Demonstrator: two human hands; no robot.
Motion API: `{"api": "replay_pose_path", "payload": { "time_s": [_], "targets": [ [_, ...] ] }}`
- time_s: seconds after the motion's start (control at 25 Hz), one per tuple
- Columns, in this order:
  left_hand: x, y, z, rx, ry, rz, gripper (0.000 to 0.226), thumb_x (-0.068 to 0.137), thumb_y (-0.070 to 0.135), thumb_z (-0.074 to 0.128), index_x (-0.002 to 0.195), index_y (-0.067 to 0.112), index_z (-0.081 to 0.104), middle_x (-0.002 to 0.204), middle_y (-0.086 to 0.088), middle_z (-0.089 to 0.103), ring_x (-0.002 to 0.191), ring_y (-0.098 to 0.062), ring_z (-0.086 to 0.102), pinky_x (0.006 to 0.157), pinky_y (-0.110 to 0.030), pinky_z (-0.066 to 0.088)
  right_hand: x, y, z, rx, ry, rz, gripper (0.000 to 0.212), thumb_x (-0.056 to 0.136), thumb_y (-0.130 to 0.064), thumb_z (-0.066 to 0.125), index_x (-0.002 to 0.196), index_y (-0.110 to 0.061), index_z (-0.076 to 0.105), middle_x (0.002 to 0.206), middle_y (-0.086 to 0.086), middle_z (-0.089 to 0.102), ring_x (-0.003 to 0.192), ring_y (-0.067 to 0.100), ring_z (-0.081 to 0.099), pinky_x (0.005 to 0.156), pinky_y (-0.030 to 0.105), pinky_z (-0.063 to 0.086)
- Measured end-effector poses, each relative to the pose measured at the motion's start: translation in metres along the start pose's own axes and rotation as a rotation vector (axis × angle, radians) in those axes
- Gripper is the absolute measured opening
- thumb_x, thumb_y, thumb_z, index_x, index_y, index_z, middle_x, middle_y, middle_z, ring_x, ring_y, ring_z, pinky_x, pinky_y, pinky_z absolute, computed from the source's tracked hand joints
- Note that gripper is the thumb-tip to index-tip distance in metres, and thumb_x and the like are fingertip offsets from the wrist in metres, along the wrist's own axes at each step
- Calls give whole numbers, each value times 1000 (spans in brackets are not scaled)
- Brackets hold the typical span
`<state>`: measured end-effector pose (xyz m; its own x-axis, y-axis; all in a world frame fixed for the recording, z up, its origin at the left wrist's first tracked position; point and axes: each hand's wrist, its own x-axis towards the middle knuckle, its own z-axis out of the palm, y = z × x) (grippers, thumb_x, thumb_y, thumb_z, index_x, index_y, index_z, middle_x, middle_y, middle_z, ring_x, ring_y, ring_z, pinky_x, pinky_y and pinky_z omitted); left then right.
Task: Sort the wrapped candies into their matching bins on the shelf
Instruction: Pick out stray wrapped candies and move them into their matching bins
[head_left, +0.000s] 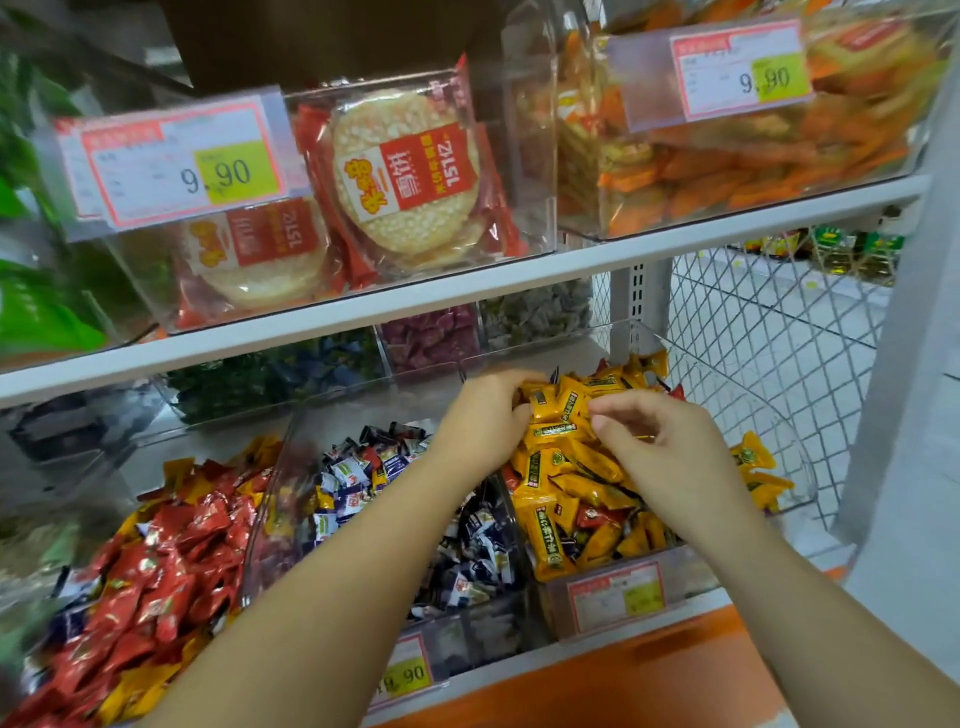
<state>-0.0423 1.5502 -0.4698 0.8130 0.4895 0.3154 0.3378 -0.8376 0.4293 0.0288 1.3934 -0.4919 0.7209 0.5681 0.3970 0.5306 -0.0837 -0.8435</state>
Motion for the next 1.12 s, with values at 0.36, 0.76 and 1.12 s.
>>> {"api": "replay_pose_path", "payload": {
  "time_s": [0.36, 0.76, 1.12],
  "targets": [
    [-79, -55, -75, -9, 151, -90, 20, 93, 23, 55, 110, 29, 63, 97, 17, 60, 82, 5, 56, 76, -17, 47, -18, -43, 49, 40, -96, -86, 13, 89, -19, 59, 95, -28, 67, 90, -18, 63, 86, 0, 57, 66, 5, 44],
    [-146, -147, -107, -119, 300, -328, 20, 92, 23, 56, 110, 29, 63, 100, 18, 59, 87, 6, 51, 70, -5, 35, -19, -70, 162, -272, -483, -183, 31, 91, -24, 57, 123, -21, 59, 110, -10, 59, 89, 4, 51, 76, 12, 38],
    [-145, -162, -91, -165, 266, -271, 25, 95, 24, 51, 116, 31, 61, 110, 18, 48, 81, 14, 43, 65, 2, 33, 40, -30, 218, -742, -806, -163, 70, 88, -60, 45, 147, -27, 26, 156, 5, 17, 142, 27, 17, 113, 41, 21]
  ]
}}
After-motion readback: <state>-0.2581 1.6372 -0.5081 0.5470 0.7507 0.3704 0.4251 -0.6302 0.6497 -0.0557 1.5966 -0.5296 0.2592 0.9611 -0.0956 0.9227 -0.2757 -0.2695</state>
